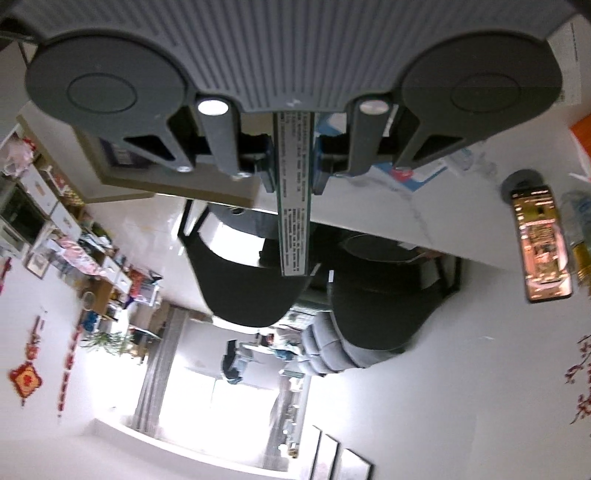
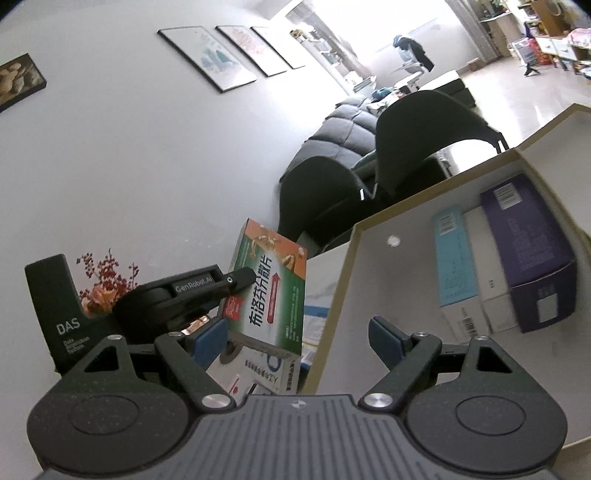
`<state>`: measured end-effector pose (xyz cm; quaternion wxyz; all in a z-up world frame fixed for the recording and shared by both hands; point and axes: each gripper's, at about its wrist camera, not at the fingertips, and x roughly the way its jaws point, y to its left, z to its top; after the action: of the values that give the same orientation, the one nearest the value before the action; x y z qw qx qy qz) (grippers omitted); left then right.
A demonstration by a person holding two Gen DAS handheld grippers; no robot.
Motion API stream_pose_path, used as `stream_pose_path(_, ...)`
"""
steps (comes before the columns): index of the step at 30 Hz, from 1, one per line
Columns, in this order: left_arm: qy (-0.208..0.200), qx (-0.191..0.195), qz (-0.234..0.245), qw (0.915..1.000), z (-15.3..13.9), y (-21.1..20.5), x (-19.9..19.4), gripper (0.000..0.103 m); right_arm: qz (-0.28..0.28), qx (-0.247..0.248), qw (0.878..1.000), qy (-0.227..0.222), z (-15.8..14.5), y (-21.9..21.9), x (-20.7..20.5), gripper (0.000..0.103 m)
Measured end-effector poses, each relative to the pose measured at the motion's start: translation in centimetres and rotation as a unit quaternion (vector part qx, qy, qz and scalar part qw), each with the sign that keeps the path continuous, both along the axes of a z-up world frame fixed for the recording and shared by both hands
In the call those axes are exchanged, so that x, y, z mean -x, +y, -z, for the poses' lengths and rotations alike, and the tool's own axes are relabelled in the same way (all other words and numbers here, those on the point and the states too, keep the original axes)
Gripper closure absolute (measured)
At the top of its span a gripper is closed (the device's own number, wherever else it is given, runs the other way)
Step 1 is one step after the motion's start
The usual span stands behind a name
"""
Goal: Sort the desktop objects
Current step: 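Carry the narrow box with the left gripper over the beige box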
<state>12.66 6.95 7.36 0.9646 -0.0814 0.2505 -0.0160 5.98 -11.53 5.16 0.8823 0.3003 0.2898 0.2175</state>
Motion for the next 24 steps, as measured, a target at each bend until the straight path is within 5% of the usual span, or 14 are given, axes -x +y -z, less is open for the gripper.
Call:
stream_pose_path(12,0.026,-0.011,0.080,0.9964,1.9,-5.1,-2.5,0.085,0.065,0.017,0.998,0.003,0.9,-3.2,0.2,0.017)
stream_pose_path(24,0.081,-0.025,0.091,0.9922,5.0,-7.4,-4.8,0.085,0.112,0.020,0.993,0.015,2.5,-5.8,-0.2,0.017)
